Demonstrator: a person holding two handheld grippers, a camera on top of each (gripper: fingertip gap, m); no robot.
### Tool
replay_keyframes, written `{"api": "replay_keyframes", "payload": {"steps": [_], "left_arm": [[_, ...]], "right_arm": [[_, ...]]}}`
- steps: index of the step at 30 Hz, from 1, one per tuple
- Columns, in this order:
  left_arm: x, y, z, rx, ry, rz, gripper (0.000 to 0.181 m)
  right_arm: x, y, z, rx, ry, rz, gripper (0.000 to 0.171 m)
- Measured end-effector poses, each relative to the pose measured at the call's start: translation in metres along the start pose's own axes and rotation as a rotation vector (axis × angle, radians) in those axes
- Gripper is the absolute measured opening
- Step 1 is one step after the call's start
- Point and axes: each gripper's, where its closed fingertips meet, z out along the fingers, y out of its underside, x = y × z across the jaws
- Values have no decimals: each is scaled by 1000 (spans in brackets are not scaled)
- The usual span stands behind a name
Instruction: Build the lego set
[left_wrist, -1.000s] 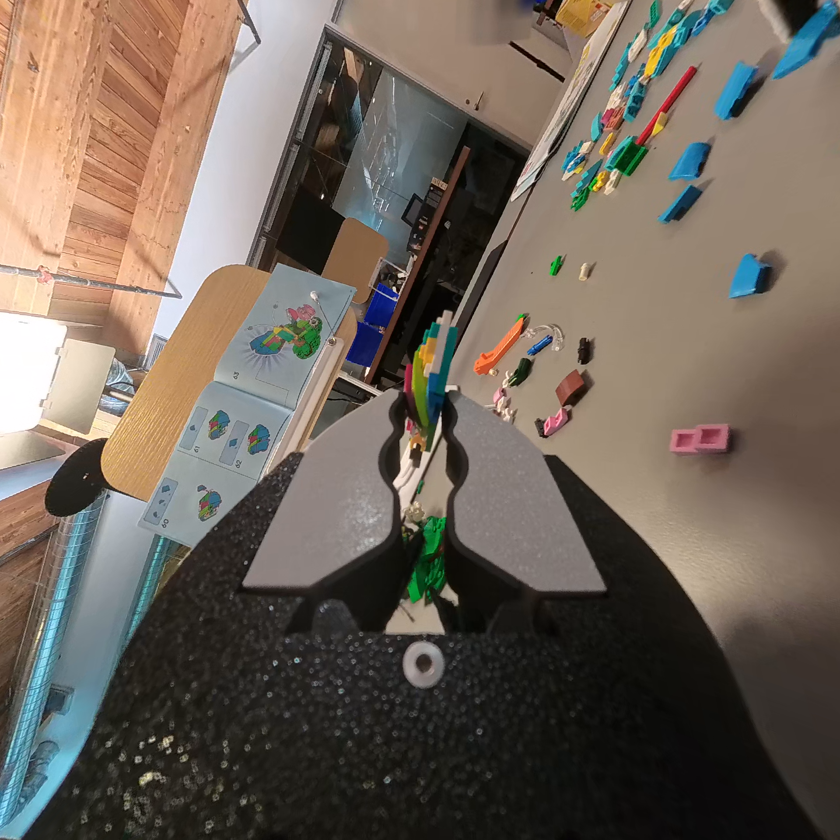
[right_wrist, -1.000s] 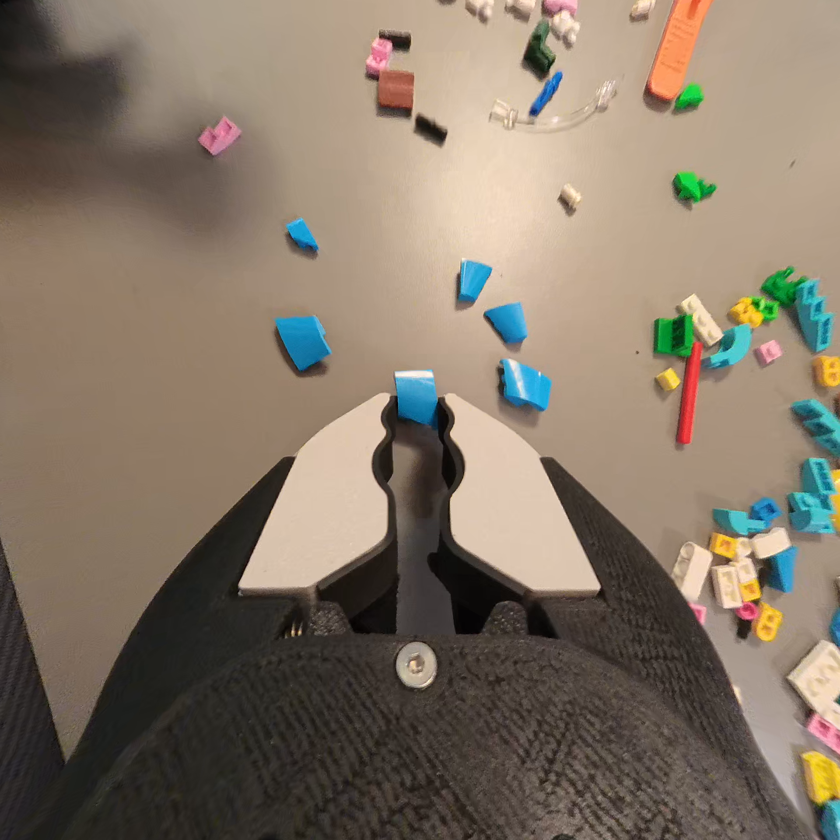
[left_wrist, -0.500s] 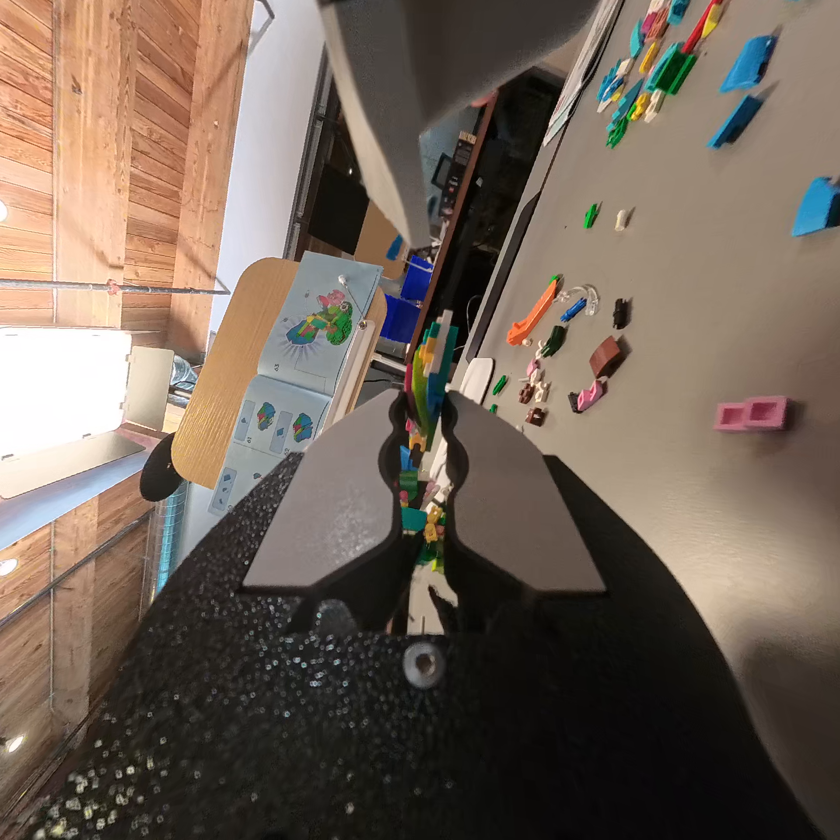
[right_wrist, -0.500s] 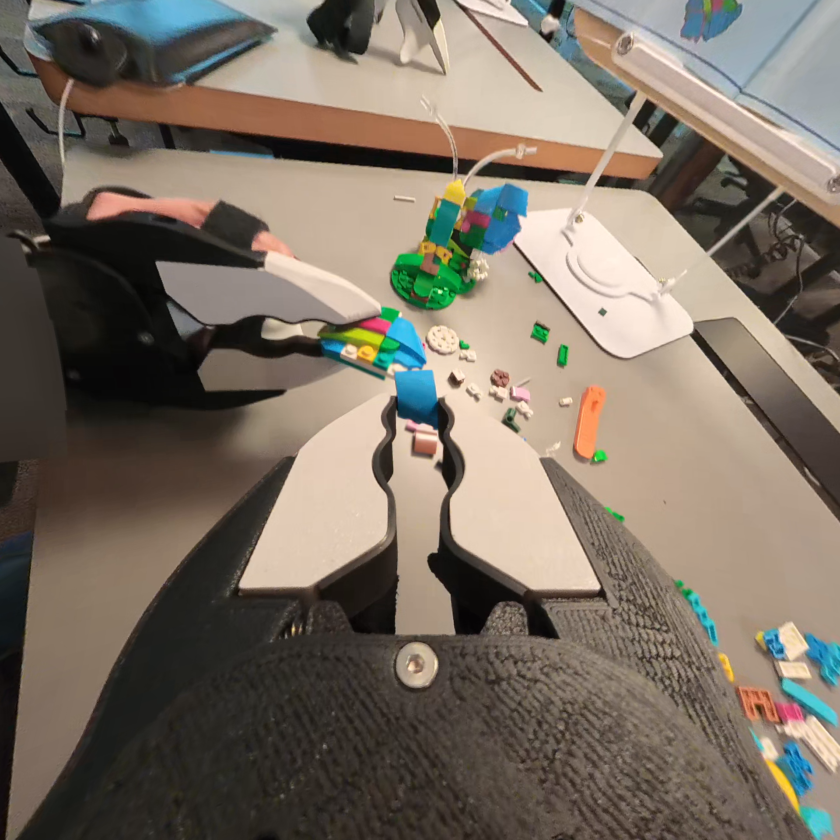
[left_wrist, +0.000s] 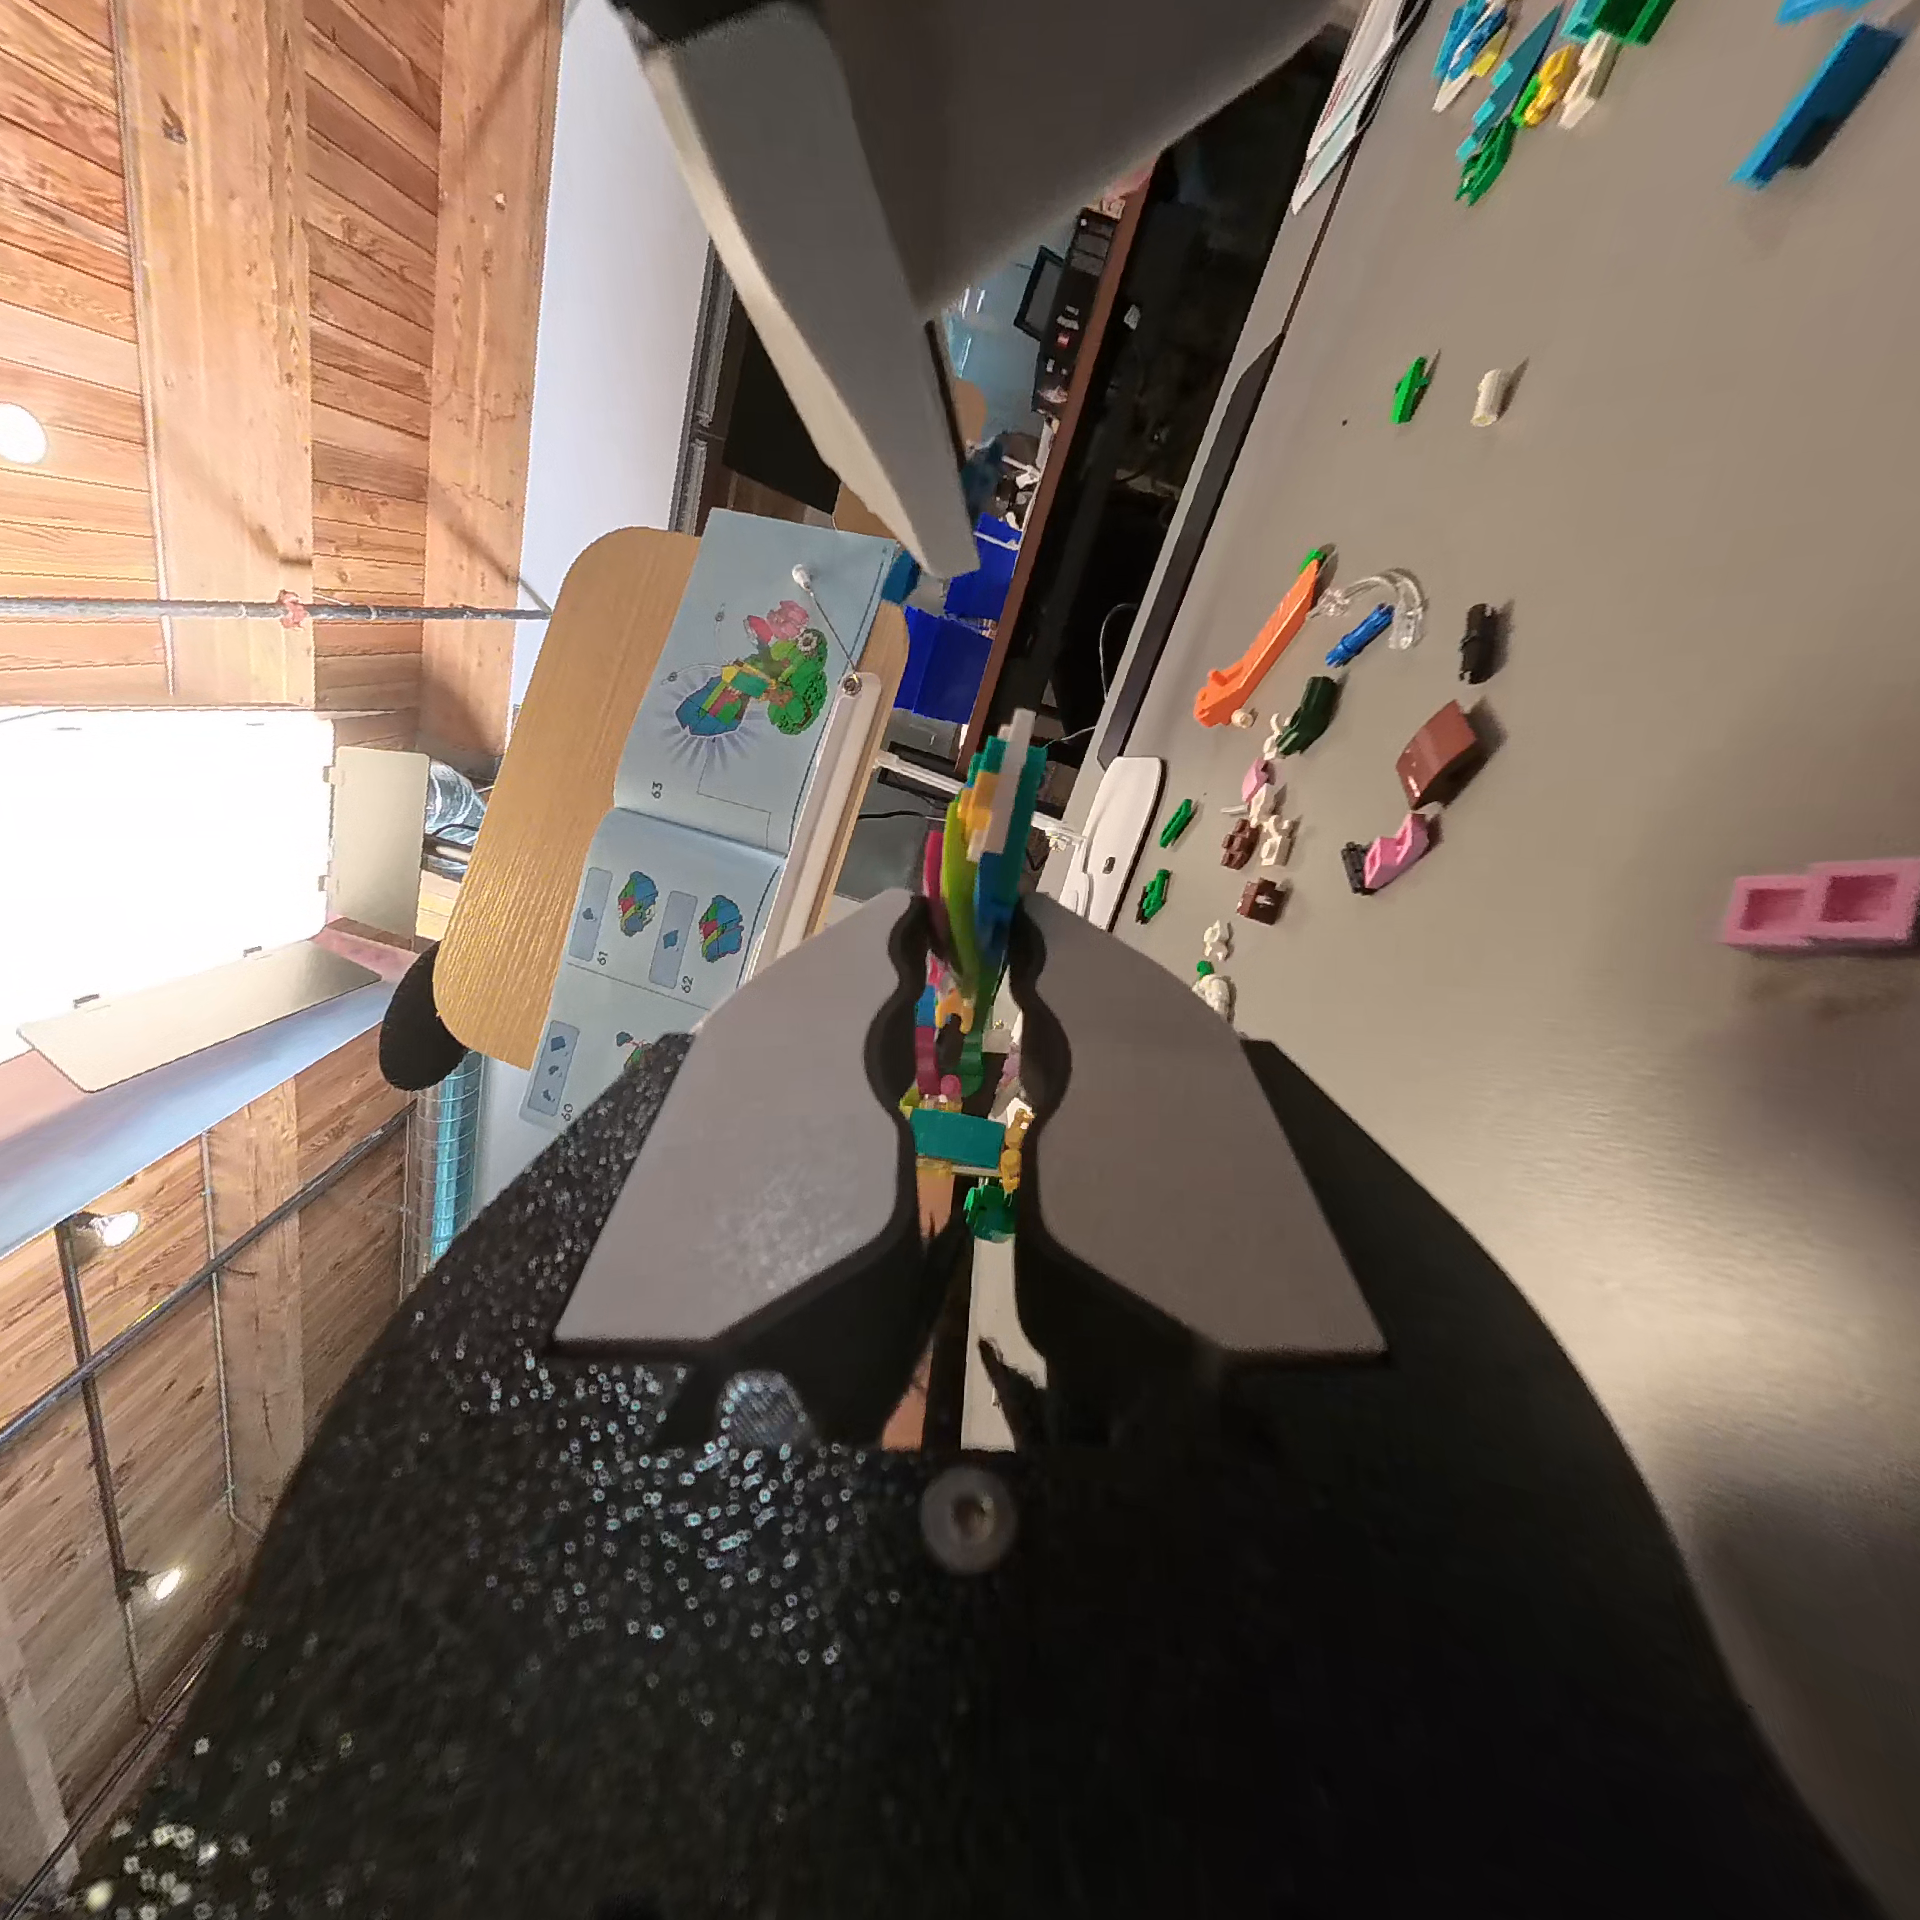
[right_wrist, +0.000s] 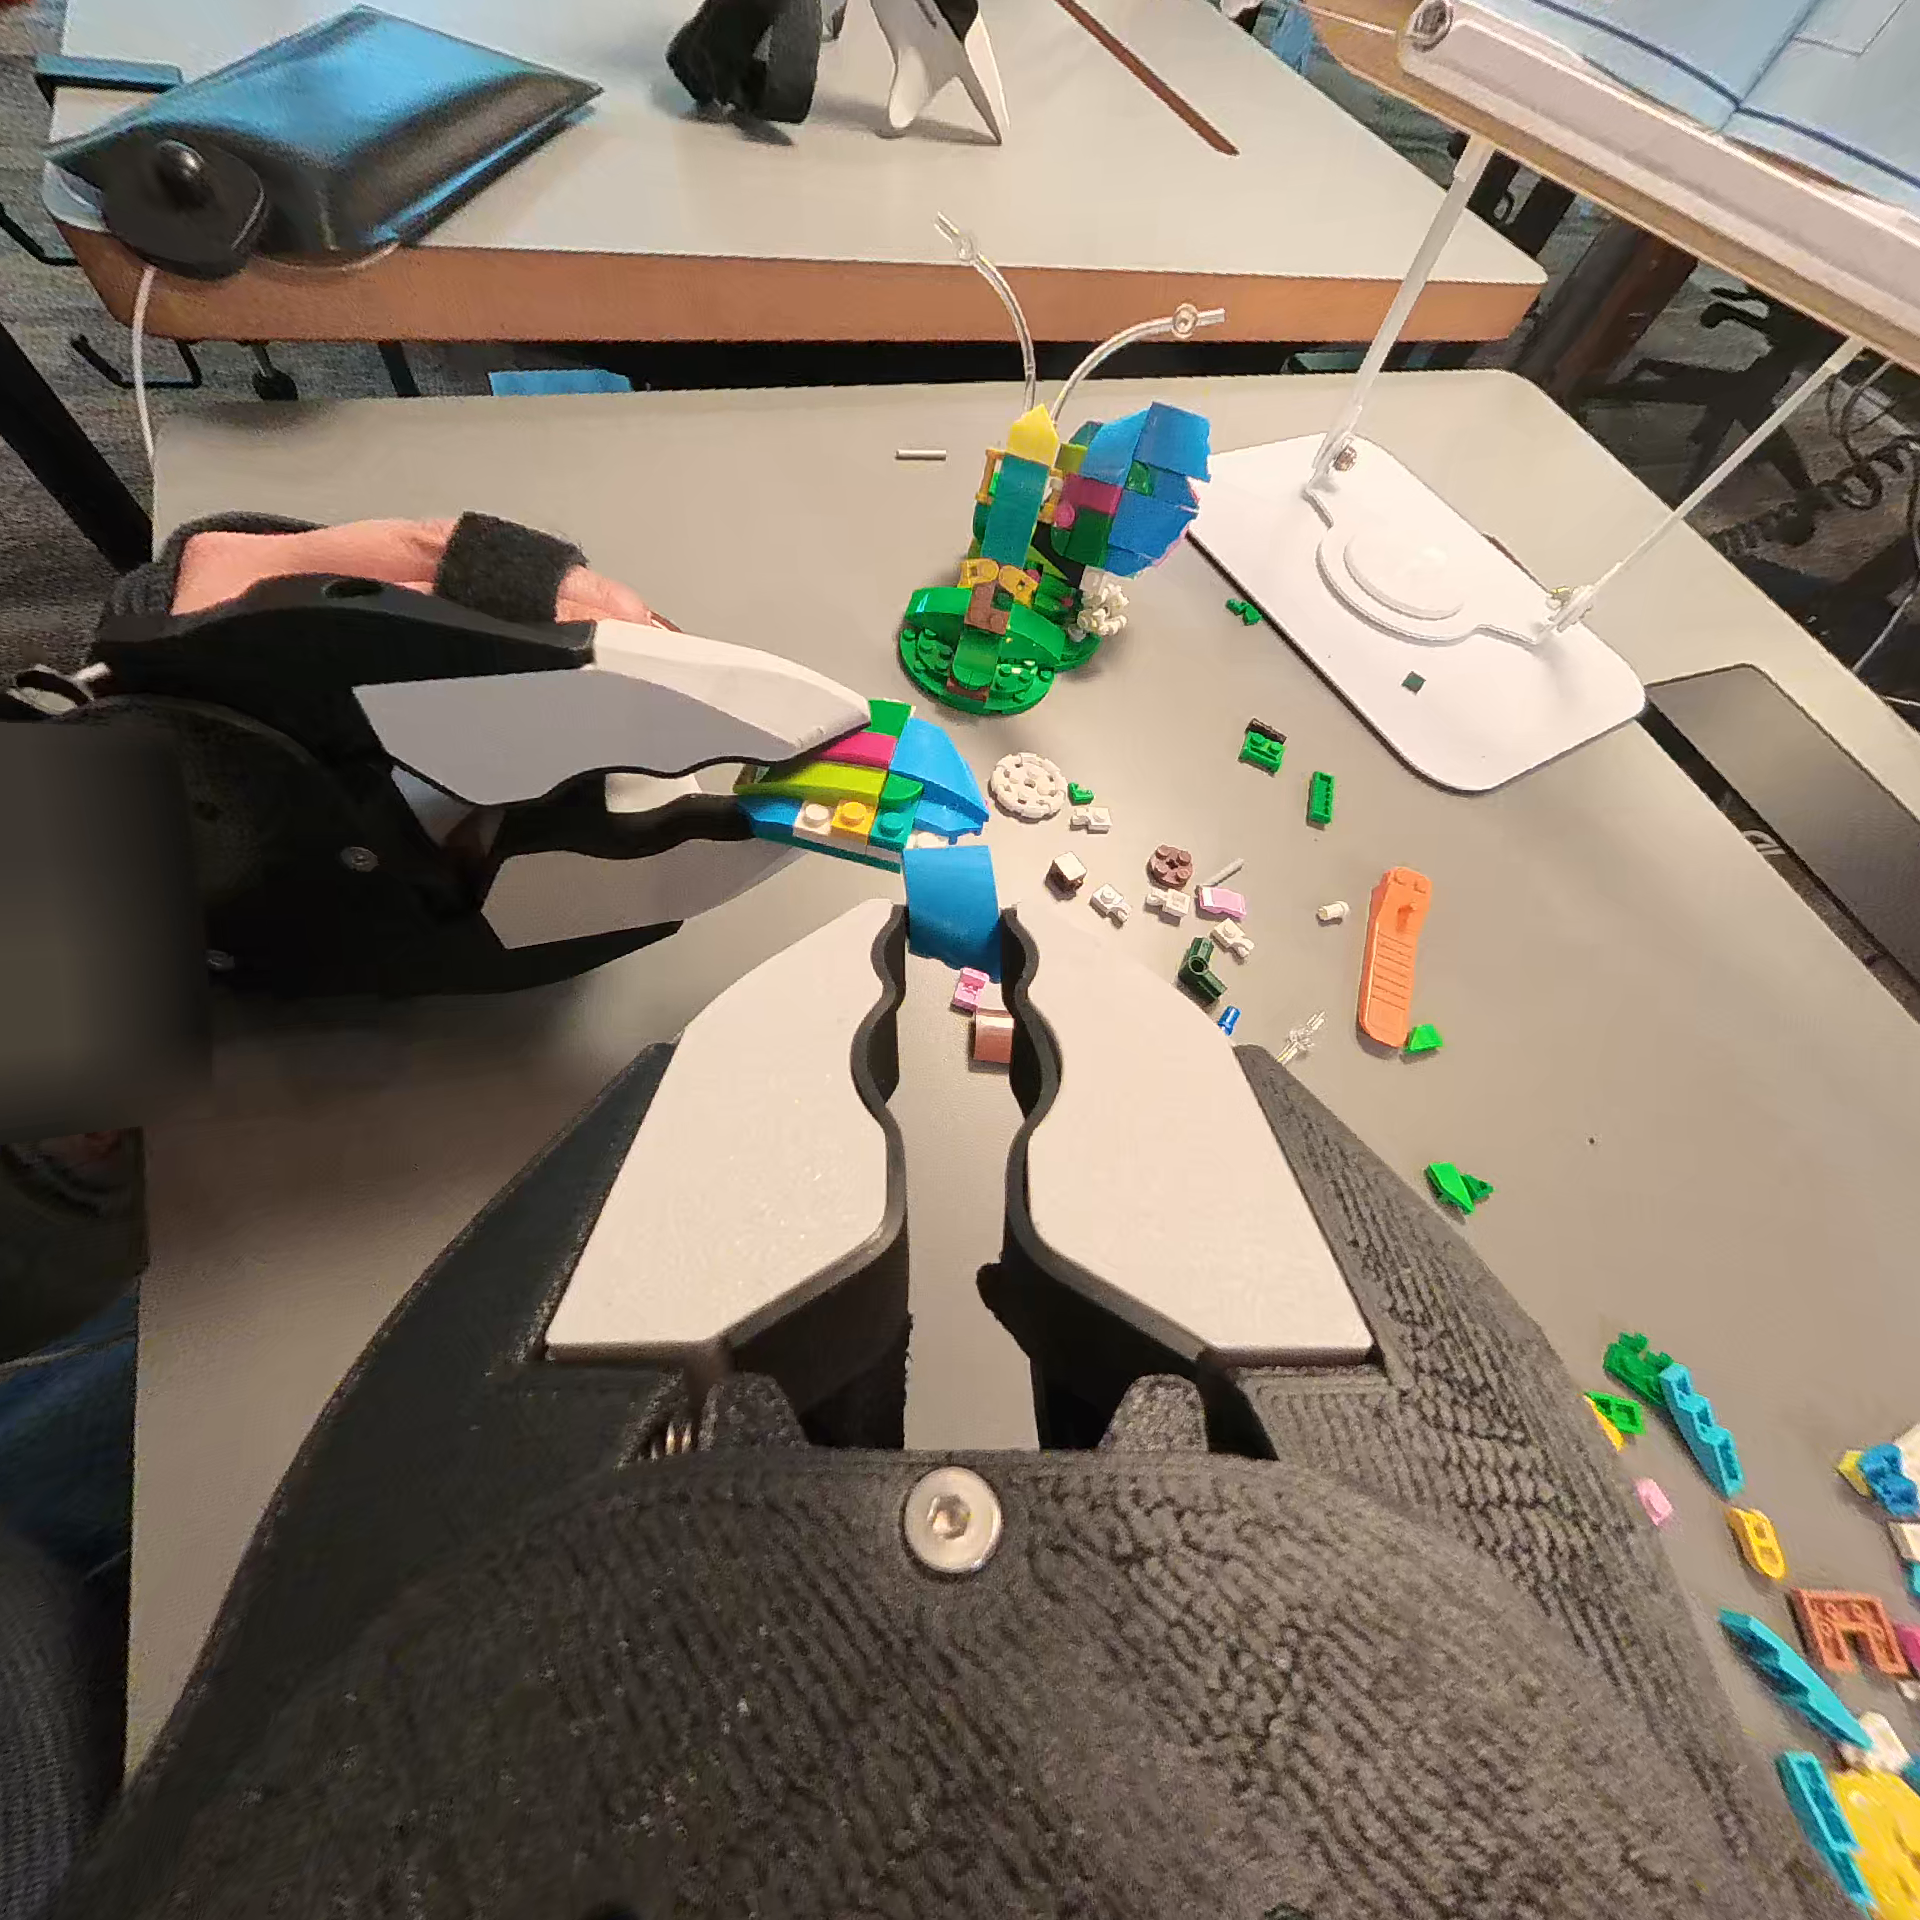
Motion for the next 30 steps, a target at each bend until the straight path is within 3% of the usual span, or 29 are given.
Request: {"api": "replay_keyframes", "payload": {"steps": [10, 17, 23, 27, 30], "left_arm": [[4, 5, -3, -27, 13, 75, 14], [8, 11, -4, -56, 6, 139, 14], [10, 15, -5, -66, 5, 150, 14], [11, 15, -5, -65, 8, 151, 14], [10, 15, -6, -60, 1, 149, 14]], "right_arm": [[4, 15, 5, -47, -42, 25, 15], [5, 73, 22, -325, -69, -5, 15], [-1, 95, 26, -441, -93, -30, 15], [-8, 99, 29, -451, -124, -25, 15], [-4, 77, 25, -326, -95, 8, 27]]}}
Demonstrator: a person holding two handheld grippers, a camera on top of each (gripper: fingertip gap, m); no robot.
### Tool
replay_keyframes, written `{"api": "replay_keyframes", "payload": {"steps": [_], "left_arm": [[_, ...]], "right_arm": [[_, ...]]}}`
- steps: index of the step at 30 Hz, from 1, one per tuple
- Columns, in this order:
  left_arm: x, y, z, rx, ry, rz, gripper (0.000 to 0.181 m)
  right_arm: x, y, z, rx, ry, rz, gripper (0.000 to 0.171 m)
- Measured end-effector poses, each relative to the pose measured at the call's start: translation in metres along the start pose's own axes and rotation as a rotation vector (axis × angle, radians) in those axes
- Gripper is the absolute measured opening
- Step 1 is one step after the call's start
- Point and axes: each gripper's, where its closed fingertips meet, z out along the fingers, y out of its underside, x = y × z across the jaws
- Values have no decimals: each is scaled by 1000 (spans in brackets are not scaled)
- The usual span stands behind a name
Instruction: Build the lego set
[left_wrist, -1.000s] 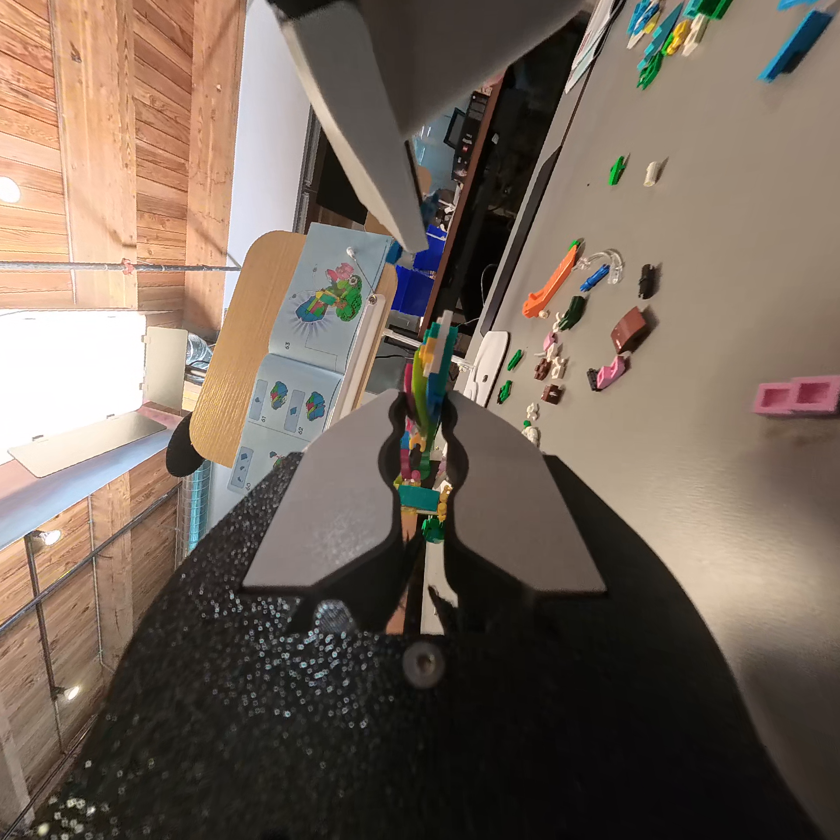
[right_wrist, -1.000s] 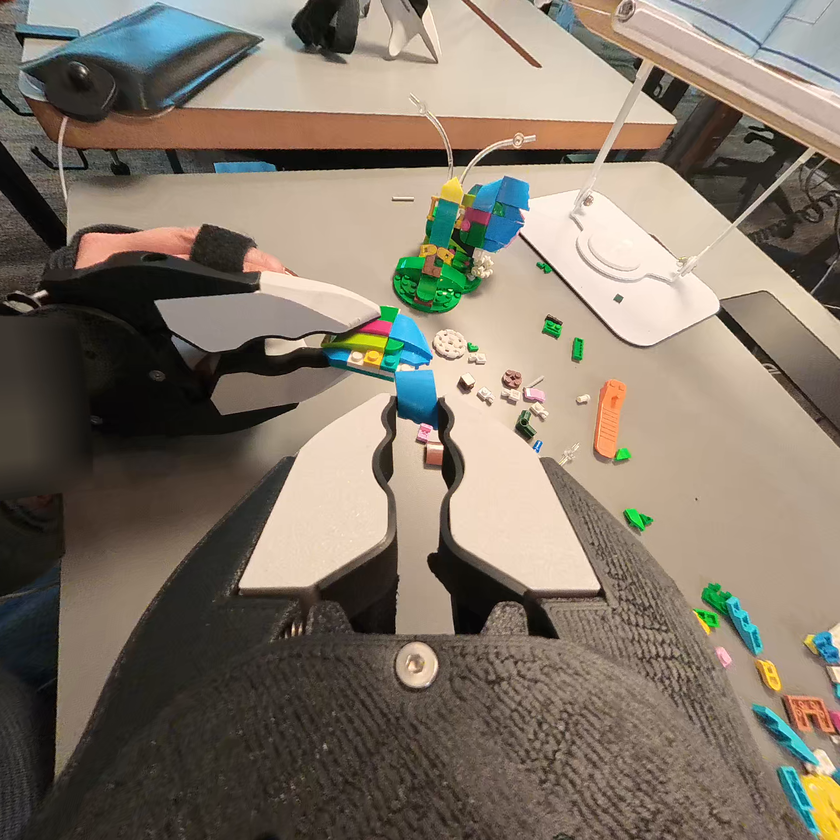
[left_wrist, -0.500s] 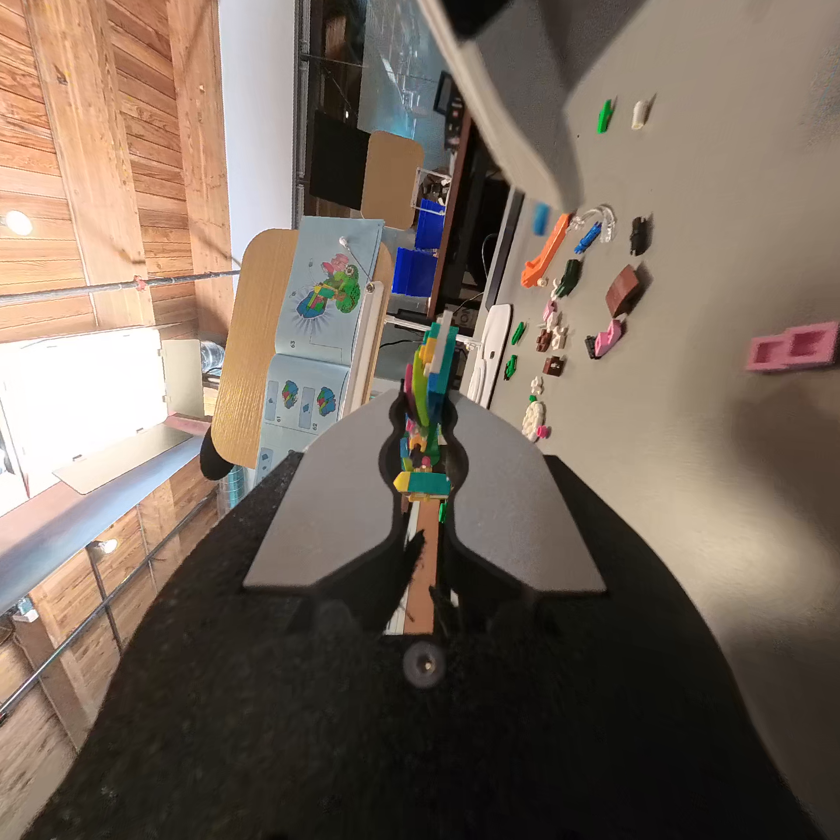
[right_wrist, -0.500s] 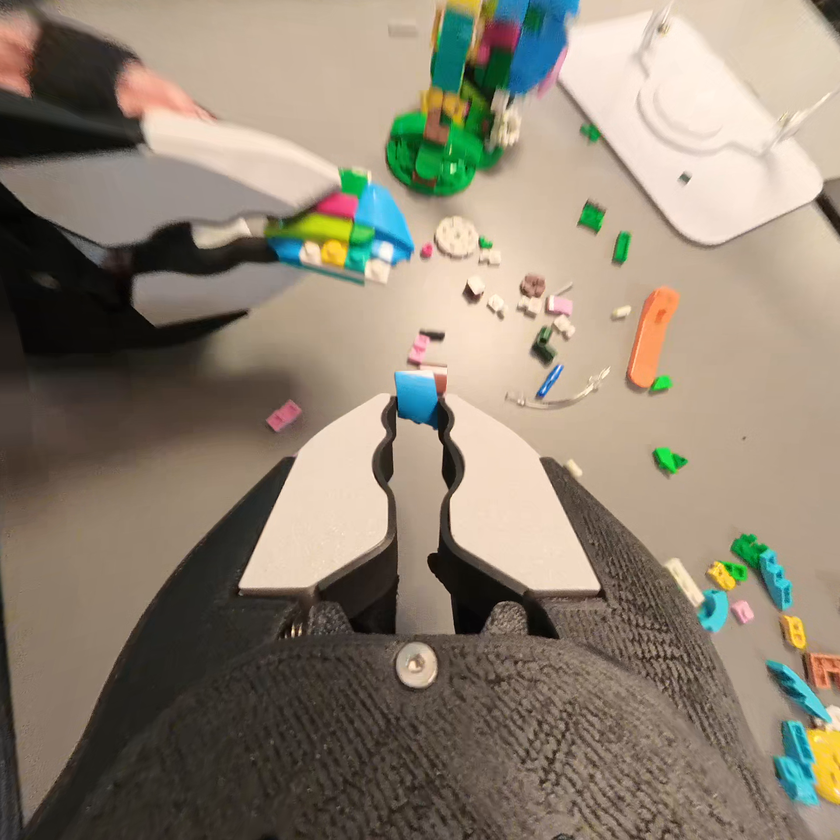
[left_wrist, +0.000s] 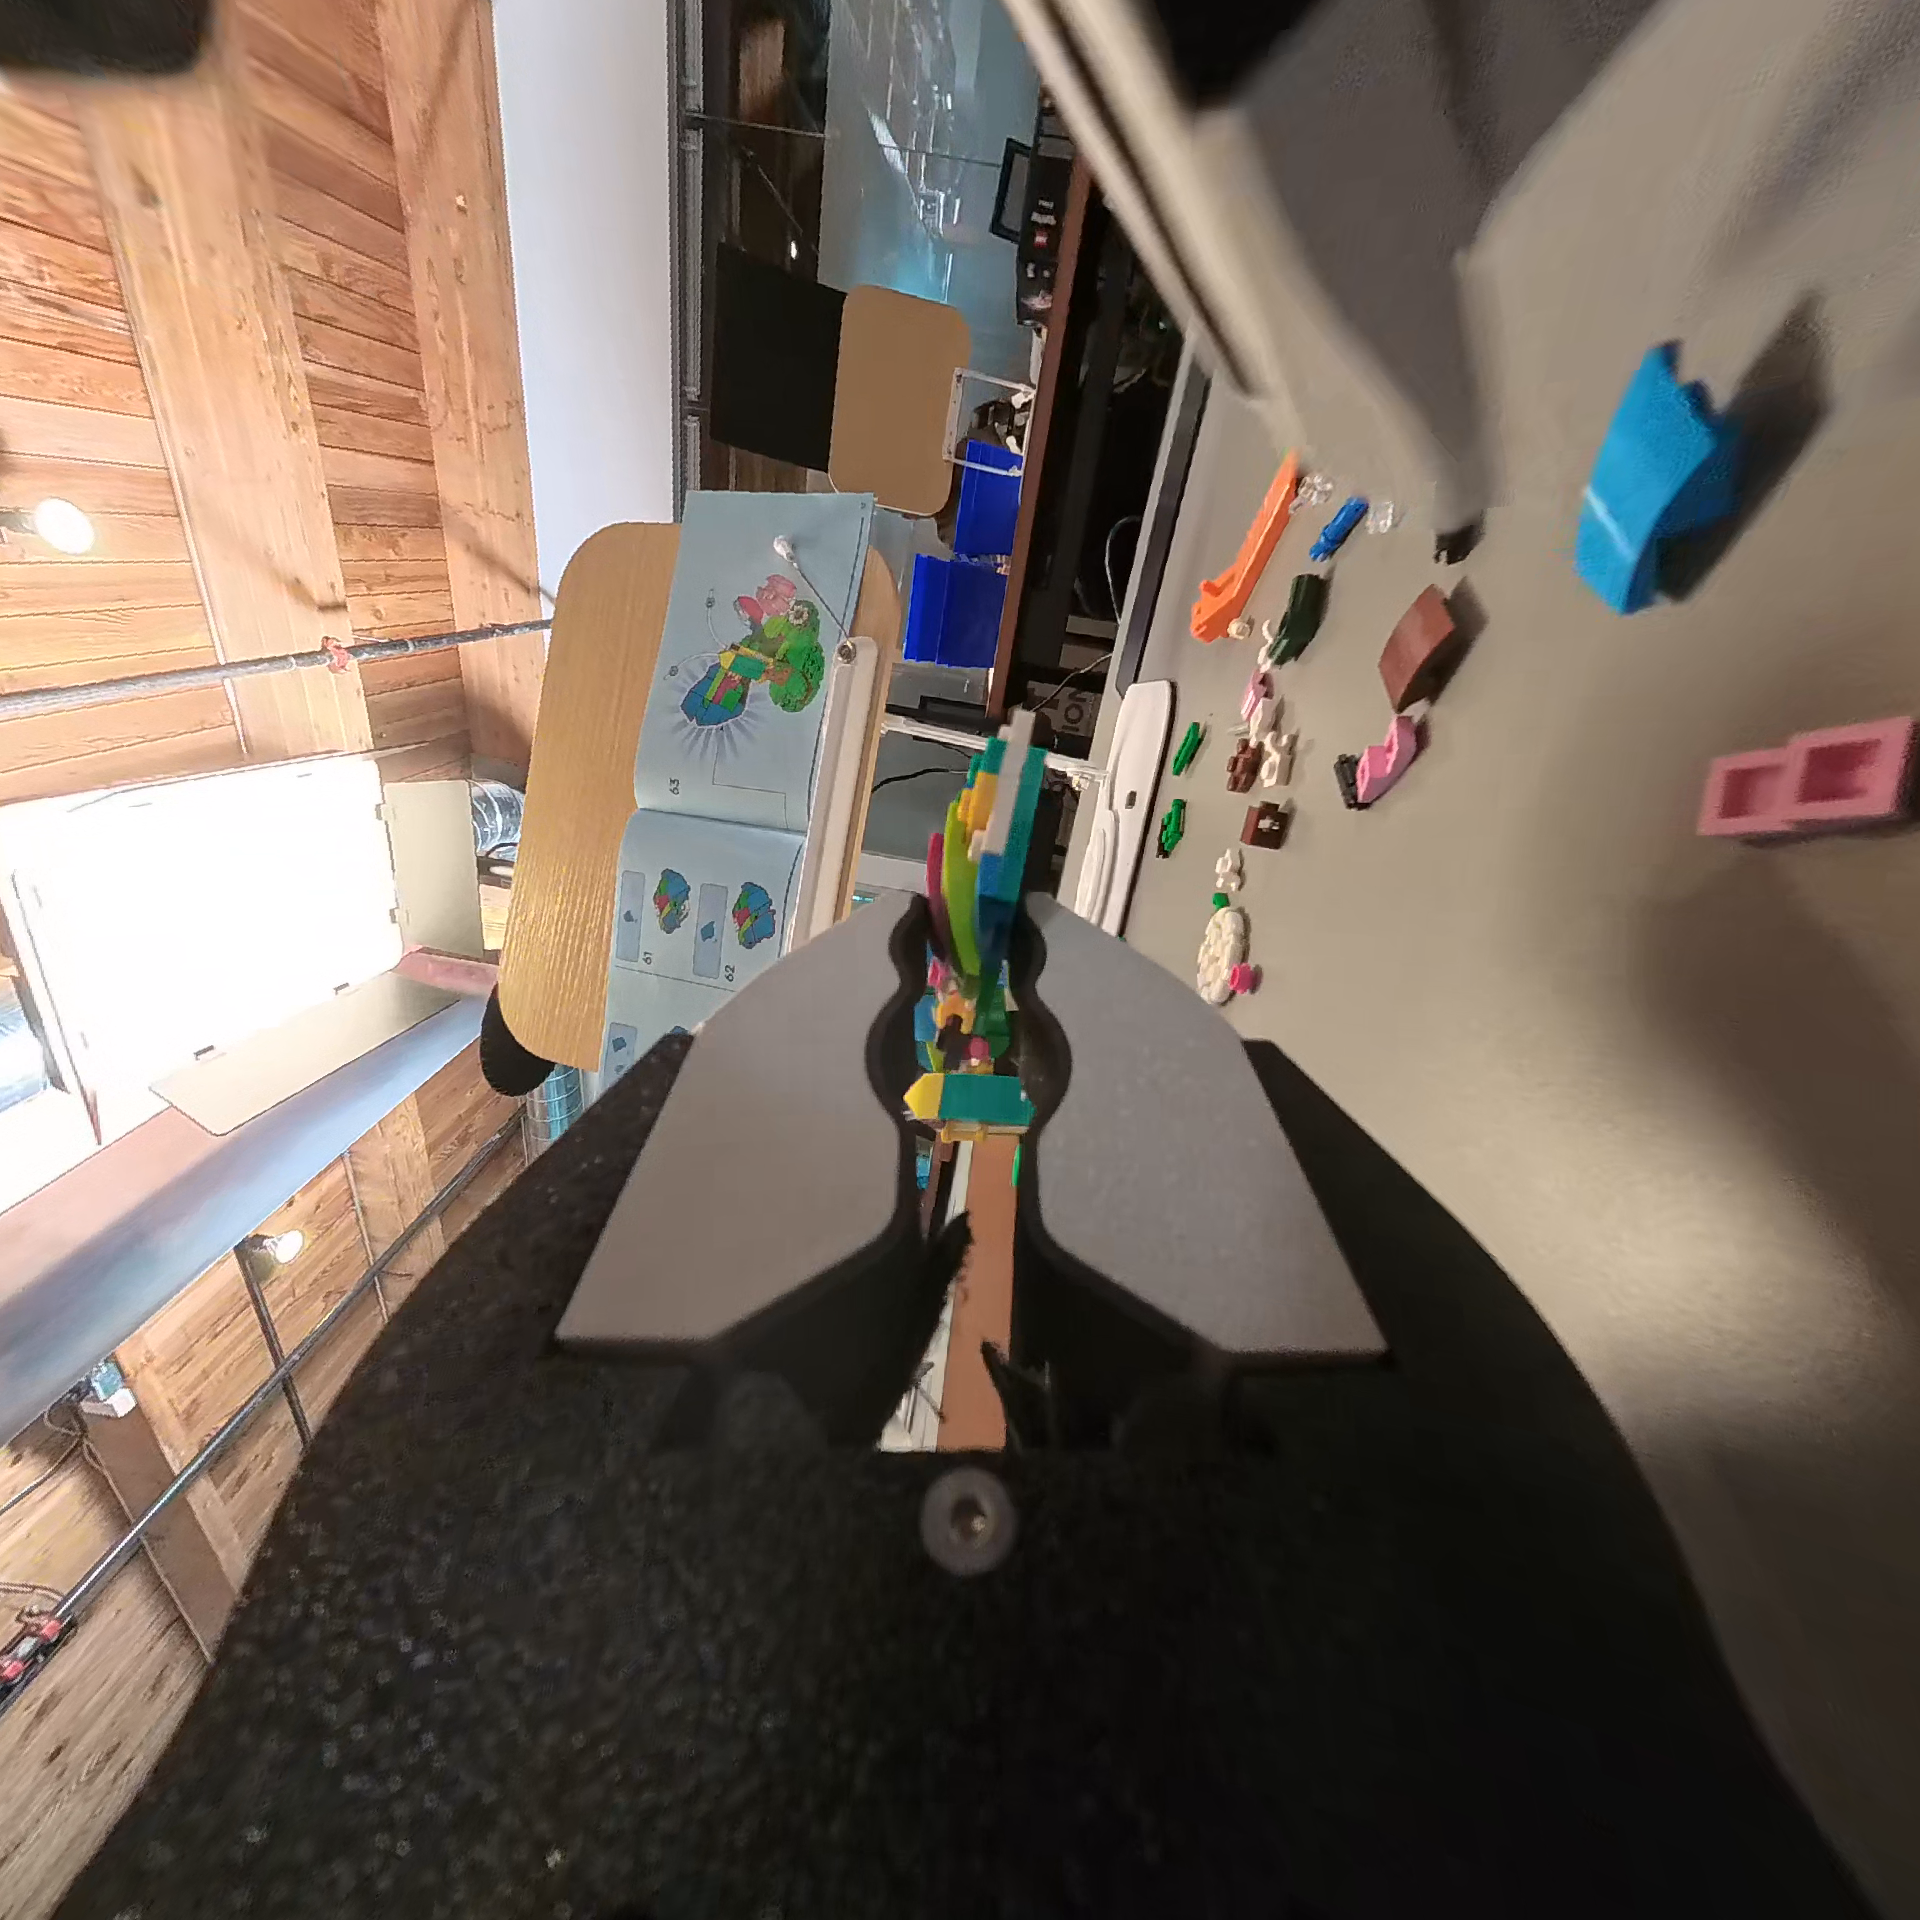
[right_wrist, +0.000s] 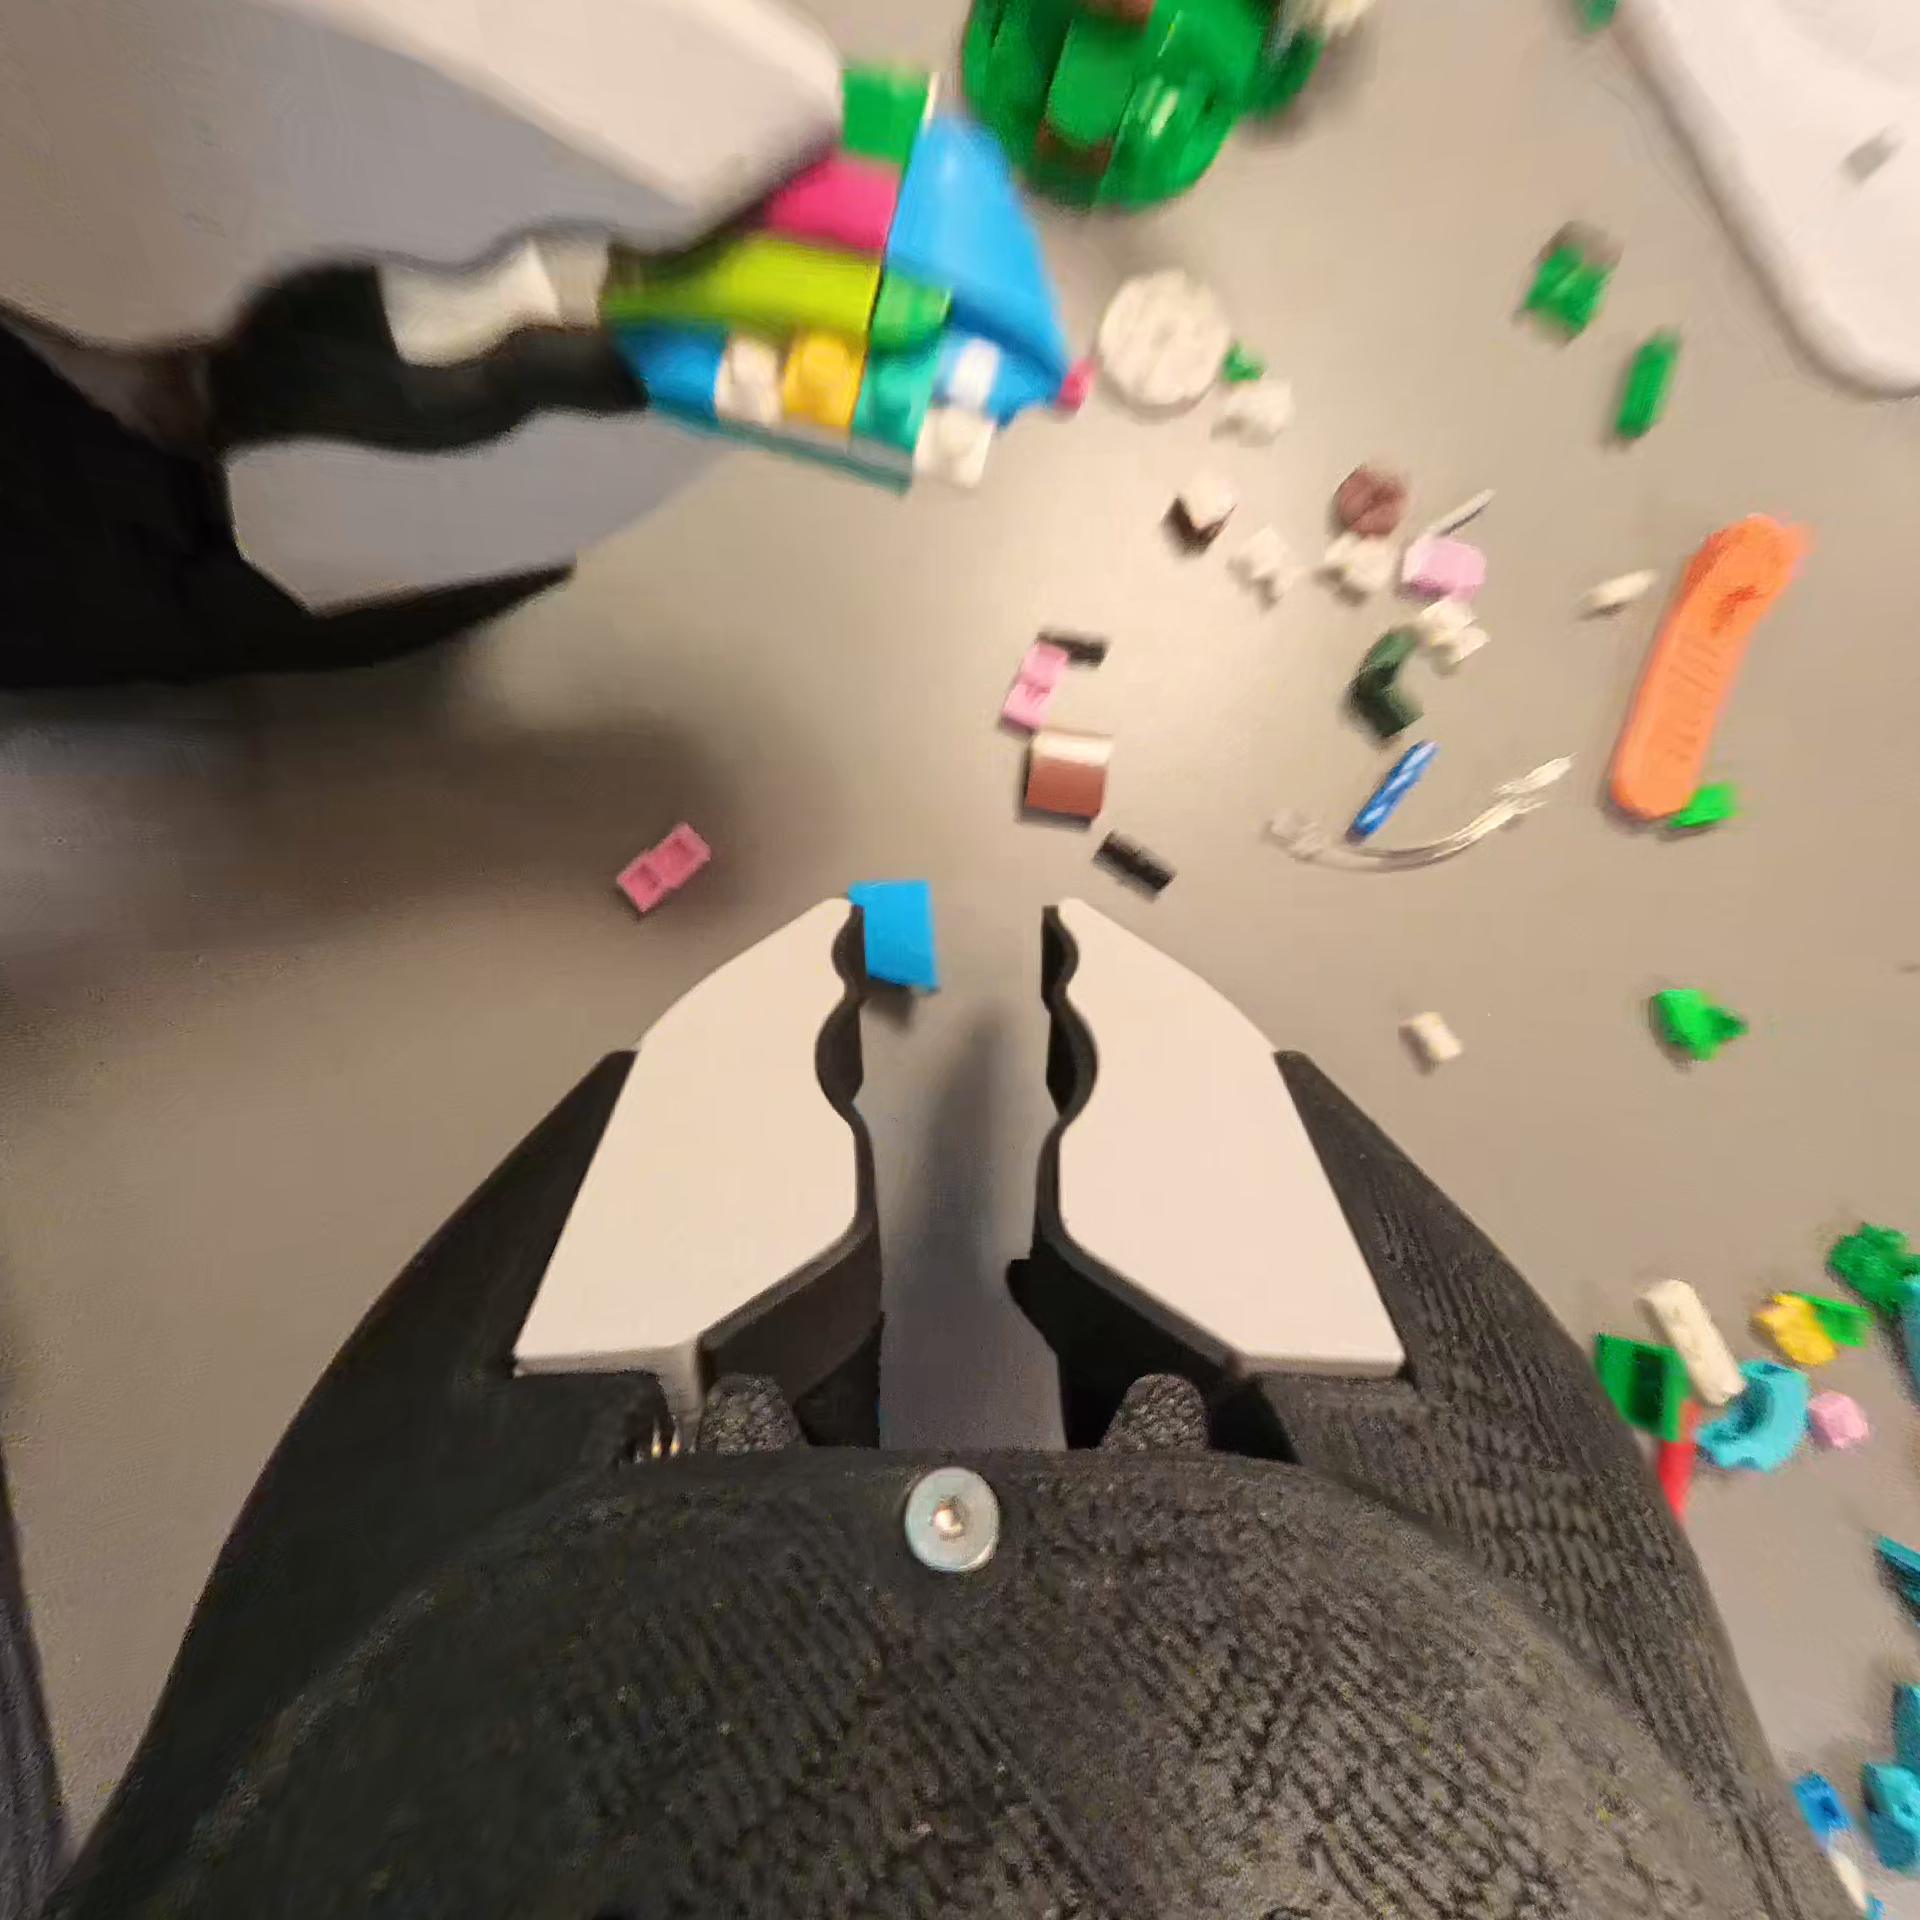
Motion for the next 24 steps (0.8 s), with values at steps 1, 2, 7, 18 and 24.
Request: {"api": "replay_keyframes", "payload": {"steps": [1, 2, 7, 18, 24], "left_arm": [[-1, 0, 0, 2, -7, -3, 14], [-3, 0, -1, 2, -15, -7, 14], [-8, -1, -3, 6, -48, -15, 14], [-12, -7, -6, 37, -72, -21, 14], [-12, -19, -14, 195, -5, -132, 60]], "right_arm": [[2, -13, -7, 84, 5, 25, 31], [0, -27, -15, 174, -43, 92, 31], [-8, -75, -40, 480, -528, 678, 37], [-14, -83, -15, 499, -790, 1023, 14], [-20, -77, -20, 382, -963, 1012, 12]]}}
